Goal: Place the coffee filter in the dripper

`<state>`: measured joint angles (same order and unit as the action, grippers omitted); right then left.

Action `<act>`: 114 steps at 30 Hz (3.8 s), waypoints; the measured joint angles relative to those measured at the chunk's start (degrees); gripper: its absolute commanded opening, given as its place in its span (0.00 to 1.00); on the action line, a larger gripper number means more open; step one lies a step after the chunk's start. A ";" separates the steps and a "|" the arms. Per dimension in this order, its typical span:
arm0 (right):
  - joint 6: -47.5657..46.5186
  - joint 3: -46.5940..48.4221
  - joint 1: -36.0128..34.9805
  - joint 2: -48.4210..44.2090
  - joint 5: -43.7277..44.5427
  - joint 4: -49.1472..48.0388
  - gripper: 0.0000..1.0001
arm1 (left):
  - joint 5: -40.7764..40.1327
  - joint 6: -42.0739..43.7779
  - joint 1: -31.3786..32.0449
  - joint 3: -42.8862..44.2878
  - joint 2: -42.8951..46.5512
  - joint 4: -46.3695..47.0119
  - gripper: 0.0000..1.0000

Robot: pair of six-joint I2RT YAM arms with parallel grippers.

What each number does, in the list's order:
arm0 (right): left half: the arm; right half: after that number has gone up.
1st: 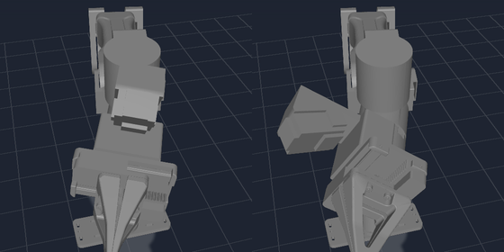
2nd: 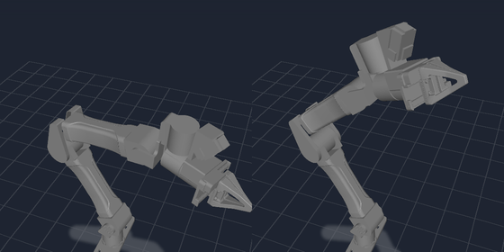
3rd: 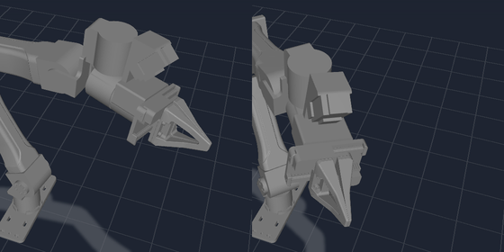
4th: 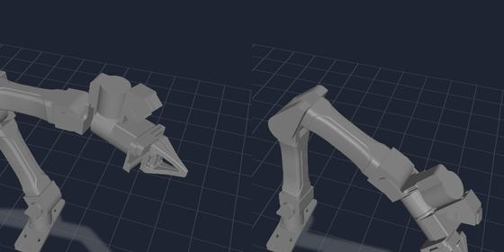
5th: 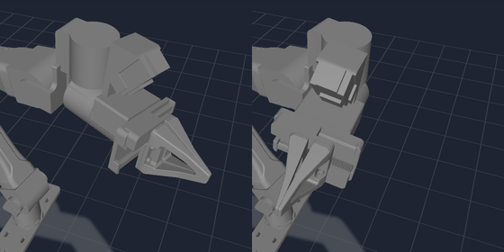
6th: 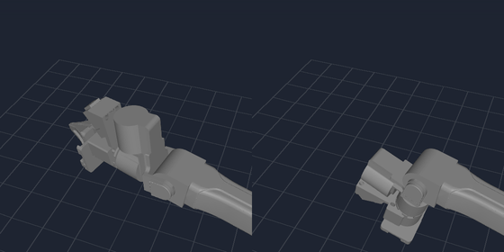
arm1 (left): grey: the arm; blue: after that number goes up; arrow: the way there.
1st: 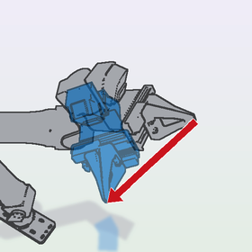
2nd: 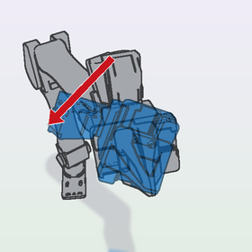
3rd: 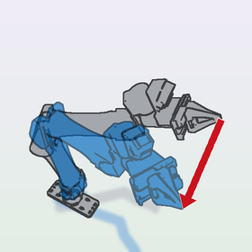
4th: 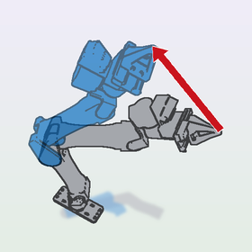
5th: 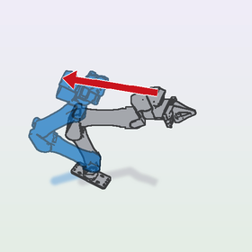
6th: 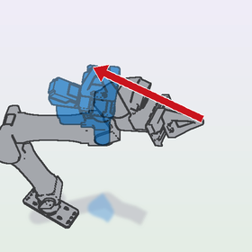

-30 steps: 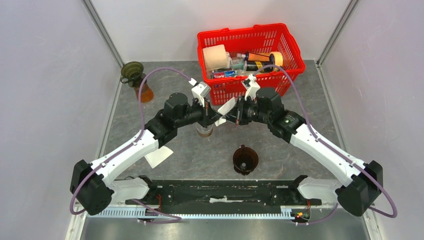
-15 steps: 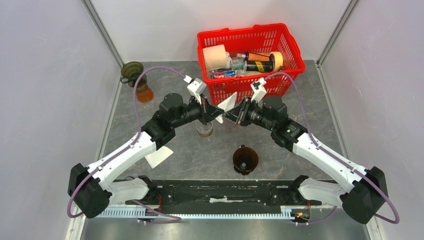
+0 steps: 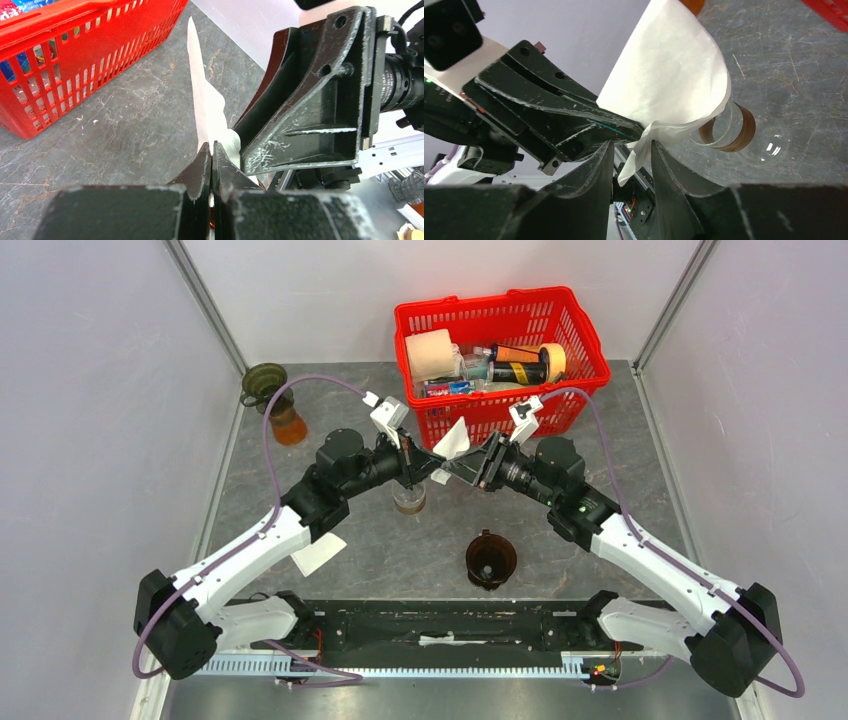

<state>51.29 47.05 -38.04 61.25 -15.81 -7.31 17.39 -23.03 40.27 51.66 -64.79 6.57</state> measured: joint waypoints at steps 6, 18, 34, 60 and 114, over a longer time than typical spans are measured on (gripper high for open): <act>0.79 -0.63 0.02 -0.63 -0.04 -1.33 0.54 | -0.48 -0.11 0.00 -0.52 0.09 -0.02 0.02; 3.19 -1.05 0.02 -0.24 1.18 -2.51 0.59 | -0.42 -0.96 0.00 -2.97 1.84 1.97 0.02; 1.11 -1.03 0.02 -3.32 2.75 2.73 0.59 | -0.66 -0.94 0.00 -3.41 1.99 2.40 0.02; -3.17 0.26 0.02 -3.98 2.62 13.35 0.61 | -2.16 -0.92 0.00 -3.85 3.56 2.36 0.02; -19.71 -2.64 0.39 -17.57 -1.68 22.32 0.54 | 9.18 -2.27 0.00 -5.31 11.06 2.58 0.02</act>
<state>31.57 44.40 -37.65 43.68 -17.50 15.00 26.57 -25.30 40.27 46.35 -53.74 9.15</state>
